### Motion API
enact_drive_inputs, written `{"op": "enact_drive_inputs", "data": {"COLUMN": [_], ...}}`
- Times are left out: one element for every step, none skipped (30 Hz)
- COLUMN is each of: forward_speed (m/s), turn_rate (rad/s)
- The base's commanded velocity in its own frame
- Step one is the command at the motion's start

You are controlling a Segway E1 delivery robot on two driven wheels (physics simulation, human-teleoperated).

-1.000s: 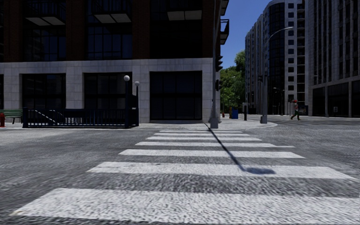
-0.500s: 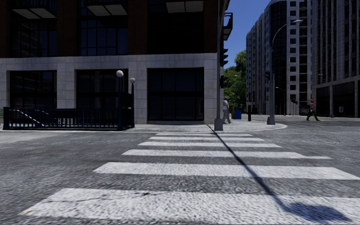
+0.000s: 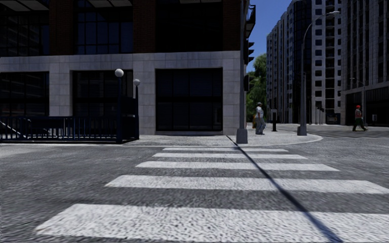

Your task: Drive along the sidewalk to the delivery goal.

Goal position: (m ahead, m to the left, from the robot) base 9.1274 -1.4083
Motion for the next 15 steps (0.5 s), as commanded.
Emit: {"op": "enact_drive_inputs", "data": {"forward_speed": [2.0, 2.0, 2.0, 2.0, 2.0, 2.0, 2.0, 2.0, 2.0, 2.0, 2.0, 2.0, 2.0, 2.0, 2.0], "turn_rate": [0.0, 0.0, 0.0, 0.0, 0.0, 0.0, 0.0, 0.0, 0.0, 0.0, 0.0, 0.0, 0.0, 0.0, 0.0]}}
